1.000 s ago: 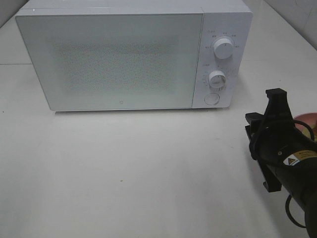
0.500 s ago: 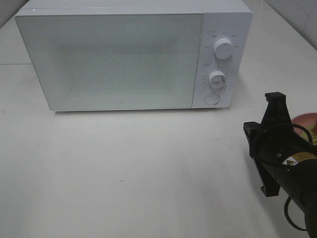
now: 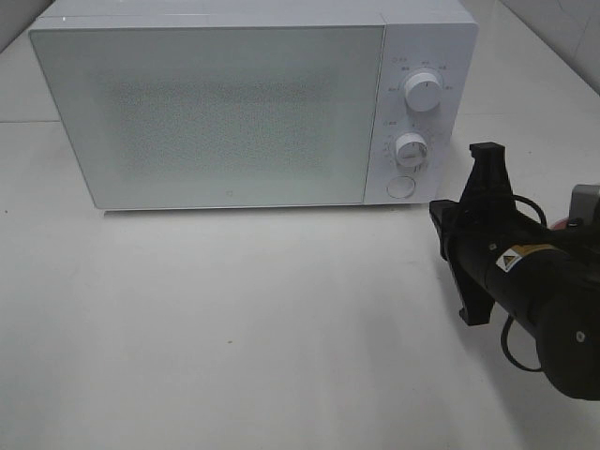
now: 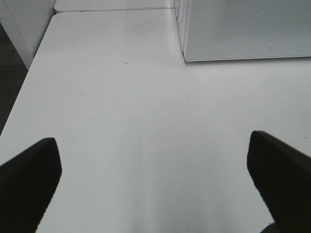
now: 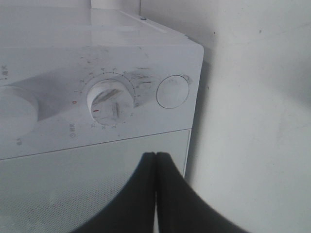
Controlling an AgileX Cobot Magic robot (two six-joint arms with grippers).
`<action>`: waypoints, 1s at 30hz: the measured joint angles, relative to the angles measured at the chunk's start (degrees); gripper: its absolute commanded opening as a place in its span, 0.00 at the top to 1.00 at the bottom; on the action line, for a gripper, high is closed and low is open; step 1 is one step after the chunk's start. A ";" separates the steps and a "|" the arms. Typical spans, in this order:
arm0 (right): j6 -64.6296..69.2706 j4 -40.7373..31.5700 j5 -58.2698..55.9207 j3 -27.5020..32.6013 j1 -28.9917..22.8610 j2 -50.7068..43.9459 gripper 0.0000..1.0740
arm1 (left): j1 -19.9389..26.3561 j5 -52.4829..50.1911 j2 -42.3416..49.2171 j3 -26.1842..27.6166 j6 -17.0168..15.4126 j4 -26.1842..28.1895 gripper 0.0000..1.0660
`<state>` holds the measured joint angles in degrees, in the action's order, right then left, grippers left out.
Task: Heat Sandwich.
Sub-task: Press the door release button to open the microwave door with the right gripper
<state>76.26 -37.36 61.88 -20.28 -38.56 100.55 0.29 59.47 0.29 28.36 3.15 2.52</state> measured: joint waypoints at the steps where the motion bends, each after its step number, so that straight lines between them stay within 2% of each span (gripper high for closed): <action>1: 0.74 1.15 -0.46 -1.15 0.86 1.38 1.00 | 0.00 0.00 0.00 0.00 0.00 0.00 0.04; 8: 2.41 4.07 -1.83 -4.98 3.04 5.67 1.00 | 0.00 0.00 0.00 0.00 0.00 0.00 0.04; 14: 3.78 7.22 -2.58 -10.54 6.02 10.37 1.00 | 0.00 0.00 0.00 0.00 0.00 0.00 0.04; 30: 3.90 10.43 -11.34 -21.37 11.34 16.21 1.00 | 0.00 0.00 0.00 0.00 0.00 0.00 0.04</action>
<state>80.16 -26.93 50.53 -41.65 -27.22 116.77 0.29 59.47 0.29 28.36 3.15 2.52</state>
